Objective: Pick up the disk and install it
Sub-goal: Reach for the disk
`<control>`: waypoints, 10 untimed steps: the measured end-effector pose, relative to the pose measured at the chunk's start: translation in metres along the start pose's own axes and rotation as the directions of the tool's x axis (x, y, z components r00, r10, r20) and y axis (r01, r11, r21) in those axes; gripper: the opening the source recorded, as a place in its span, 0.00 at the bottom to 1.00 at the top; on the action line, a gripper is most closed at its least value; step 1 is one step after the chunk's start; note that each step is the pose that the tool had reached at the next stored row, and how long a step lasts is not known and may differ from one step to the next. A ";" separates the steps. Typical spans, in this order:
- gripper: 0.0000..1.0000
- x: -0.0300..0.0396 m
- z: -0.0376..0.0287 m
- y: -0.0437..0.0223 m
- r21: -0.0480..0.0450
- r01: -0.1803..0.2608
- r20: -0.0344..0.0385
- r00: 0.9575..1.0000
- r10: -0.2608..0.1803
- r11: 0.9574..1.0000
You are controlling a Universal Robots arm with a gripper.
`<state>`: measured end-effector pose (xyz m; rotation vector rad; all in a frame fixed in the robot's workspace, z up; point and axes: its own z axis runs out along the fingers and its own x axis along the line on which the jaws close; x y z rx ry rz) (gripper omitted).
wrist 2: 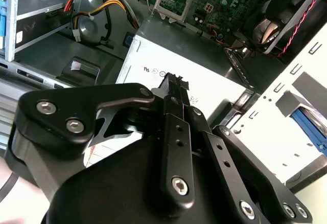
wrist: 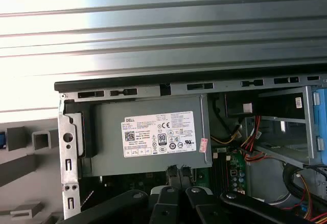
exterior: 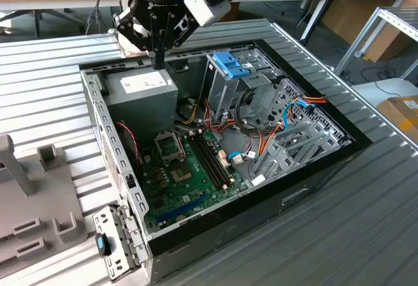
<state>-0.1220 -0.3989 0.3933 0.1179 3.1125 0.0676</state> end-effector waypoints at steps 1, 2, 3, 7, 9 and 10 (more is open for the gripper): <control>0.11 0.0000 0.0000 0.0000 0.000 0.000 0.000 1.000 0.000 1.000; 0.11 0.0002 0.0000 0.0000 0.000 0.000 0.000 1.000 0.000 1.000; 0.11 0.0009 -0.0001 0.0000 0.000 0.000 0.000 1.000 0.000 1.000; 0.11 0.0045 -0.0001 -0.0004 0.000 0.000 0.000 1.000 0.000 1.000; 0.11 0.0066 -0.0002 -0.0005 0.000 0.000 0.000 1.000 0.000 1.000; 0.11 0.0068 -0.0002 -0.0005 0.000 0.000 0.000 1.000 0.000 1.000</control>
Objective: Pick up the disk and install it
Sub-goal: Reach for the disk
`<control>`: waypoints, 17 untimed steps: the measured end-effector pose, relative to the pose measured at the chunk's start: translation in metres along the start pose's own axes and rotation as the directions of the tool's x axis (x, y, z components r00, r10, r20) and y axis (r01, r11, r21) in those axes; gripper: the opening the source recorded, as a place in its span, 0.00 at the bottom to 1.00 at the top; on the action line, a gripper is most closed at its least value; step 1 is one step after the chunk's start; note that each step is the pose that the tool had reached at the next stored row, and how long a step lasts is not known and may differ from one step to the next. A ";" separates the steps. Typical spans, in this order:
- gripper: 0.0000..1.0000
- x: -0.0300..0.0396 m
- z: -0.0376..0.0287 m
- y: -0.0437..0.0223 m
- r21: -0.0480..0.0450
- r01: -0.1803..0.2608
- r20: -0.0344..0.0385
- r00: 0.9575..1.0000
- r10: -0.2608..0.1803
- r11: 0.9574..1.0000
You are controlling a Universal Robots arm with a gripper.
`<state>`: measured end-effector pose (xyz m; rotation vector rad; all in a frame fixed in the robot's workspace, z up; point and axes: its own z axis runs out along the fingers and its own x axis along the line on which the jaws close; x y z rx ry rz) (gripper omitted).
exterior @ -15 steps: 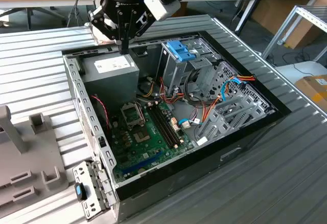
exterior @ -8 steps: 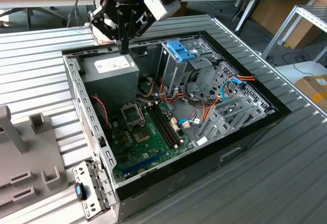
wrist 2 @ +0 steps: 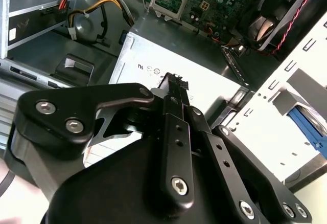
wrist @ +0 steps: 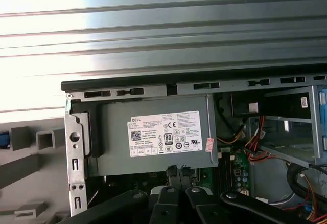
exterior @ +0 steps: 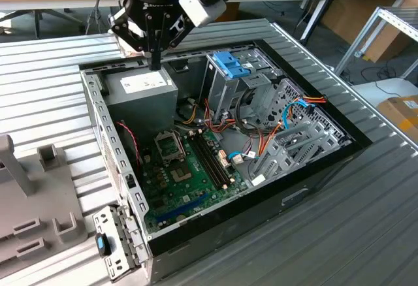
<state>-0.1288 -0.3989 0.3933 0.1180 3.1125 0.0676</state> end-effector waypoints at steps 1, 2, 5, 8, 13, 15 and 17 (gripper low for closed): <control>0.11 0.0000 0.0000 0.0000 0.000 0.000 0.000 1.000 0.000 1.000; 0.11 0.0001 0.0000 -0.0001 0.000 0.000 0.000 1.000 0.000 1.000; 0.11 0.0003 0.0000 -0.0001 0.000 0.000 0.000 1.000 0.000 1.000; 0.11 0.0019 0.0000 -0.0002 0.000 0.000 0.000 1.000 0.000 1.000; 0.11 0.0064 -0.0002 -0.0005 0.000 0.000 0.000 1.000 0.000 1.000; 0.11 0.0087 -0.0003 -0.0007 0.000 0.000 0.000 1.000 0.000 1.000; 0.11 0.0116 -0.0003 -0.0009 0.000 0.000 0.000 1.000 0.000 1.000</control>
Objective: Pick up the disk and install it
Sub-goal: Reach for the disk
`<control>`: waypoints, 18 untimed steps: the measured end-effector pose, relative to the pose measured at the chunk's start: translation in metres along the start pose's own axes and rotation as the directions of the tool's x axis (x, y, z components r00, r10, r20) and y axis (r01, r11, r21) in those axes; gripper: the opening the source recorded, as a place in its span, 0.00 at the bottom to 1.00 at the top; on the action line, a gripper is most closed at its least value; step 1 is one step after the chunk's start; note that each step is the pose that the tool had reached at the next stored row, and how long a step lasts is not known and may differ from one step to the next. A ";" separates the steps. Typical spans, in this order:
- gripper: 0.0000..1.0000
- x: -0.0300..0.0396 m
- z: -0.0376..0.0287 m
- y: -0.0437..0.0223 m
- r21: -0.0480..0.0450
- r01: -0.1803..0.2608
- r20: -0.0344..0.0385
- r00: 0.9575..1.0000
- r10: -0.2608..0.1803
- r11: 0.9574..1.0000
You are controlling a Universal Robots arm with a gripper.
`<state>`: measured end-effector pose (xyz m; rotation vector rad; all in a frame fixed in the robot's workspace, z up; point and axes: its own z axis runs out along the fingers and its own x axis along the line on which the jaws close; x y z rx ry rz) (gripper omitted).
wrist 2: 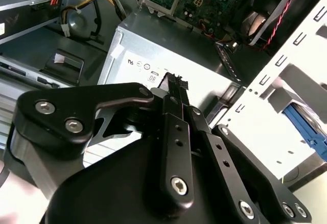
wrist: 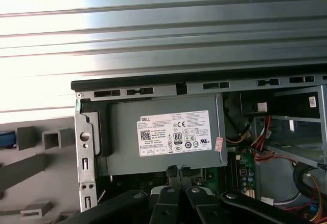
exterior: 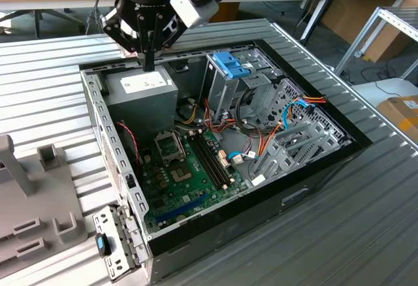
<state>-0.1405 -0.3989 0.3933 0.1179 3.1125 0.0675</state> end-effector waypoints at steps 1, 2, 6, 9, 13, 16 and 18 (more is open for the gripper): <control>0.11 0.0015 0.0000 -0.0001 0.000 0.000 0.000 1.000 0.000 1.000; 0.11 0.0028 -0.0001 -0.0002 0.000 0.000 0.000 1.000 0.000 1.000; 0.11 0.0090 -0.0002 -0.0007 0.000 0.000 0.000 1.000 0.000 1.000; 0.11 0.0125 -0.0002 -0.0009 0.000 0.000 0.000 1.000 0.000 1.000; 0.11 0.0203 -0.0004 -0.0015 0.000 0.000 0.000 1.000 0.000 1.000; 0.11 0.0261 -0.0006 -0.0019 0.000 0.000 0.000 1.000 0.000 1.000; 0.11 0.0305 -0.0007 -0.0023 0.000 0.000 0.000 1.000 0.000 1.000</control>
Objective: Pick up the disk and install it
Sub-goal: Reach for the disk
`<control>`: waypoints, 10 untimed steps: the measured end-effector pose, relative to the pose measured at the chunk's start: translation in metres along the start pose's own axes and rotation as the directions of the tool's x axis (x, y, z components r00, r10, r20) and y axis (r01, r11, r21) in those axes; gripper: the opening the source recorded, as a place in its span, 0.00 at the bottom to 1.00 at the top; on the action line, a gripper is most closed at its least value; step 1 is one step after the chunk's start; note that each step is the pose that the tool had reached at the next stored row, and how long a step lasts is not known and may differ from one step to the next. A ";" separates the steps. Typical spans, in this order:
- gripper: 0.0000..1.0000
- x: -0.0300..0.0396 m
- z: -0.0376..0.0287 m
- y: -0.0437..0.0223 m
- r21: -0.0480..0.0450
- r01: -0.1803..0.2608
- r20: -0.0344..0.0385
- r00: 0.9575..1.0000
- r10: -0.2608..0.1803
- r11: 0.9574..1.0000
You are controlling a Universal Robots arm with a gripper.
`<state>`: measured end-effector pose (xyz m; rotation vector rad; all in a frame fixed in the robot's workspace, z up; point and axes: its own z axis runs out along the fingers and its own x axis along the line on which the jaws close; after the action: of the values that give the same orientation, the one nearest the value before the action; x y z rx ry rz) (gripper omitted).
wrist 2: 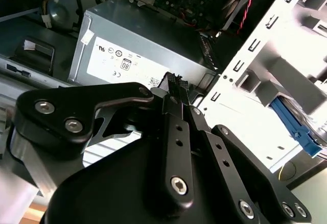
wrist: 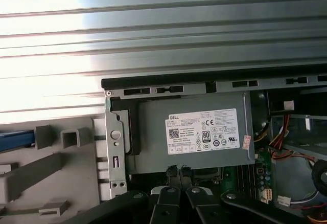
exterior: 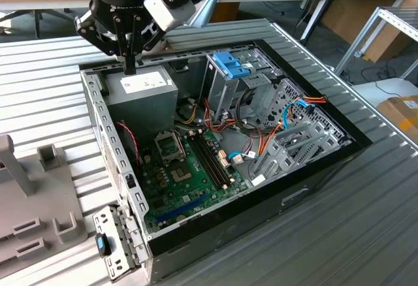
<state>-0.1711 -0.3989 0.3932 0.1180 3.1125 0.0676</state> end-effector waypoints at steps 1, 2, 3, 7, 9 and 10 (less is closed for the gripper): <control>0.11 0.0015 -0.0001 -0.0001 0.000 0.000 0.000 1.000 0.000 1.000; 0.11 0.0031 -0.0001 -0.0002 0.000 0.000 0.000 1.000 0.000 1.000; 0.11 0.0058 -0.0001 -0.0004 0.000 0.000 0.000 1.000 0.000 1.000; 0.11 0.0137 -0.0004 -0.0010 0.000 0.000 0.000 1.000 0.000 1.000; 0.11 0.0196 -0.0005 -0.0015 0.000 0.000 0.000 1.000 0.000 1.000; 0.11 0.0206 -0.0005 -0.0016 0.000 0.000 0.000 1.000 0.000 1.000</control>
<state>-0.1918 -0.3989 0.3931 0.1179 3.1125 0.0676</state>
